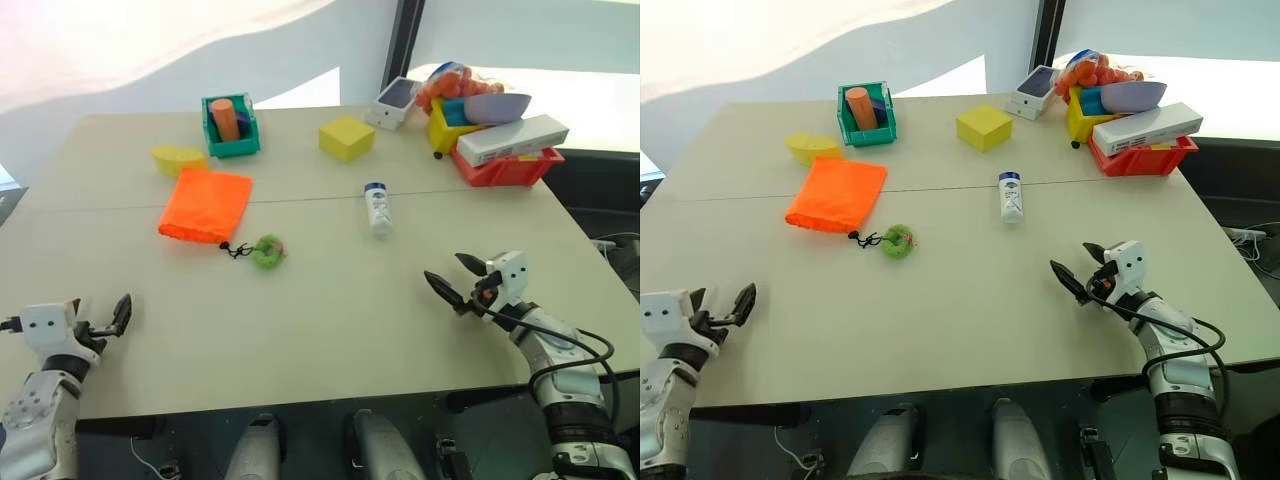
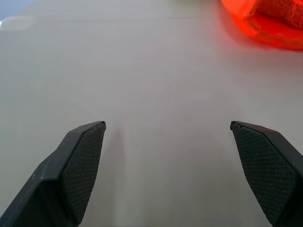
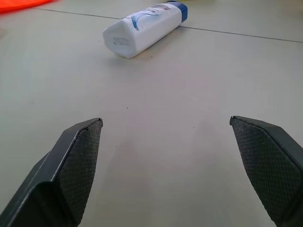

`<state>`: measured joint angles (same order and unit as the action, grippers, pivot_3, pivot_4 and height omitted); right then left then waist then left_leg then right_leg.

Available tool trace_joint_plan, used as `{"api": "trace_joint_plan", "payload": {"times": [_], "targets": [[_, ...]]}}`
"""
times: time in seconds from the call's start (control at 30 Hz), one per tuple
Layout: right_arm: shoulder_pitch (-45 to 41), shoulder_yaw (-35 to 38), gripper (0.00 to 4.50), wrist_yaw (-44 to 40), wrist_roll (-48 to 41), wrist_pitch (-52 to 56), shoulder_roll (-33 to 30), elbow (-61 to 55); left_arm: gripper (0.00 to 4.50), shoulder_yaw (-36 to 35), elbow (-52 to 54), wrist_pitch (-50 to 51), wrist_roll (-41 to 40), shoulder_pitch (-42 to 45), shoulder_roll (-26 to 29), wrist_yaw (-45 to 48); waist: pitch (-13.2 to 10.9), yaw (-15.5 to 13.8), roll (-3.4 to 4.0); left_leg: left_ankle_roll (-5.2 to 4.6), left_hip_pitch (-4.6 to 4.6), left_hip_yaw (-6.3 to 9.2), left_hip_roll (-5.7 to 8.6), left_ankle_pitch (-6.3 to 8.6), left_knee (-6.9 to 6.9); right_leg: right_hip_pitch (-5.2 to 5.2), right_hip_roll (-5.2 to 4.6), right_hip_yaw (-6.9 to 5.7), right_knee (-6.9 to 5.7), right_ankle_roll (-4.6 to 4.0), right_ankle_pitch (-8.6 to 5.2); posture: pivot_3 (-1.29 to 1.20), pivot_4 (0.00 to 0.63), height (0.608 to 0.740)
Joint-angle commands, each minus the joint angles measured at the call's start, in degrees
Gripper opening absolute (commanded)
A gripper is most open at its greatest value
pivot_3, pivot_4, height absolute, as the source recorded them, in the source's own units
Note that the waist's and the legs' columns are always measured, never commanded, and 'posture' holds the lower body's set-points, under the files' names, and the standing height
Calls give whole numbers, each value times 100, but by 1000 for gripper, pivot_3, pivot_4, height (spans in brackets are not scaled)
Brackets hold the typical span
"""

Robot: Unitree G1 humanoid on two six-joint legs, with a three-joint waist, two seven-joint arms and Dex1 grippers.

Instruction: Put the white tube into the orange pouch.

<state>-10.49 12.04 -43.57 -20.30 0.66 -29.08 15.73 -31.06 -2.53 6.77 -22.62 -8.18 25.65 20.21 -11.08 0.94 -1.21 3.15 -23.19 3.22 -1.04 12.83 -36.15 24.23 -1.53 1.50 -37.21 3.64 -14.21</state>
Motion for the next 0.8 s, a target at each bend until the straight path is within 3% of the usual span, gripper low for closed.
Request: {"api": "trace_joint_plan", "payload": {"times": [0.03,0.43,0.8], "targets": [[-74,4,4469,49,22,-95,38,-235,4500,-100,213,-68,-1,12,32,-58,0,1,0,0,0,0,0,0,0,0,0,0,0,0,0,0,150,740],[-184,-203,4469,112,38,3,221,-644,4500,174,312,20,-6,444,-50,-140,0,-6,0,0,0,0,0,0,-1,-1,0,0,-1,1,1,0,150,740],[33,-1182,4469,372,114,645,930,-2073,4500,1312,-513,-1153,1593,1540,476,-103,0,-12,0,0,-1,3,0,0,1,-1,2,-1,-1,18,11,0,150,740]]}}
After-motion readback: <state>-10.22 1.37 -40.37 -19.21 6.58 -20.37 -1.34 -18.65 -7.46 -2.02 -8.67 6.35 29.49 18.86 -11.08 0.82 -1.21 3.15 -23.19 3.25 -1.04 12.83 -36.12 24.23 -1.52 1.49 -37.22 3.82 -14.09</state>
